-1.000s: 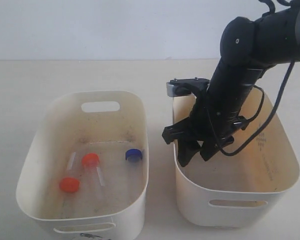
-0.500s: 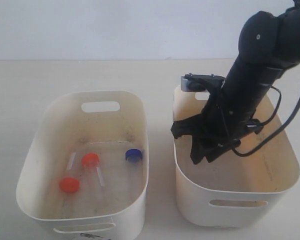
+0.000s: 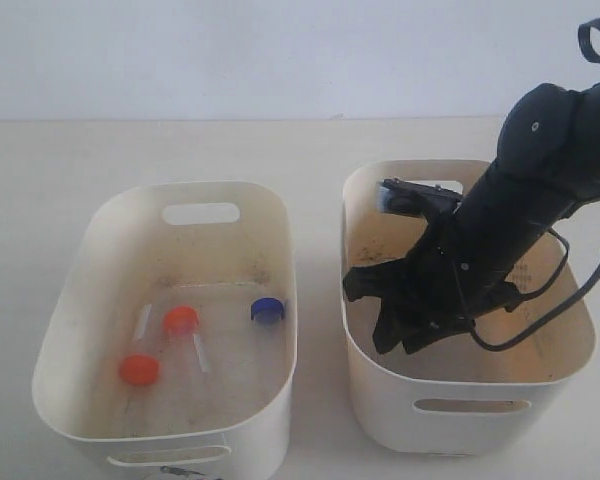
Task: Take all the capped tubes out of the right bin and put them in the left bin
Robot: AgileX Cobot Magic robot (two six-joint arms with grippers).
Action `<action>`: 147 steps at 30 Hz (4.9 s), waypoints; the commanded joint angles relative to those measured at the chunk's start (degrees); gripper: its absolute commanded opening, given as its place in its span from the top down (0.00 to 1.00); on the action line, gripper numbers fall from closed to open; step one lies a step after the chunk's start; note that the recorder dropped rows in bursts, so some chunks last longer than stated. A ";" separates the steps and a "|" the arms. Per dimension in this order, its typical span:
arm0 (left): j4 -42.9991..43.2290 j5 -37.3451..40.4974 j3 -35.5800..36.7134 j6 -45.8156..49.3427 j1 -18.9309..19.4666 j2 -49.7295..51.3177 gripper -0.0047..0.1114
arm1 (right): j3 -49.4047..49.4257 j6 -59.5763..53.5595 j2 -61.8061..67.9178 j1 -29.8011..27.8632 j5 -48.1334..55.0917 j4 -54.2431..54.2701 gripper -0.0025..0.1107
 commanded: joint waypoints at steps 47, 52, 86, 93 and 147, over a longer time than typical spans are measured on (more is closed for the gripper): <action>-0.38 -0.84 -0.21 -0.66 0.06 -0.11 0.92 | 0.38 1.49 9.08 -0.15 -5.33 -2.06 0.80; -0.38 -0.84 -0.21 -0.66 0.06 -0.11 0.92 | 0.38 1.72 9.08 -0.15 -5.54 -2.90 0.98; -0.38 -0.84 -0.21 -0.66 0.06 -0.11 0.92 | -0.88 7.13 -29.99 9.22 -19.46 8.64 0.98; -0.38 -0.84 -0.21 -0.66 0.06 -0.11 0.92 | -0.88 7.13 -22.64 21.33 -30.77 8.93 0.98; -0.38 -0.84 -0.21 -0.66 0.06 -0.11 0.92 | 4.47 -6.58 -29.47 23.19 -23.43 2.91 0.93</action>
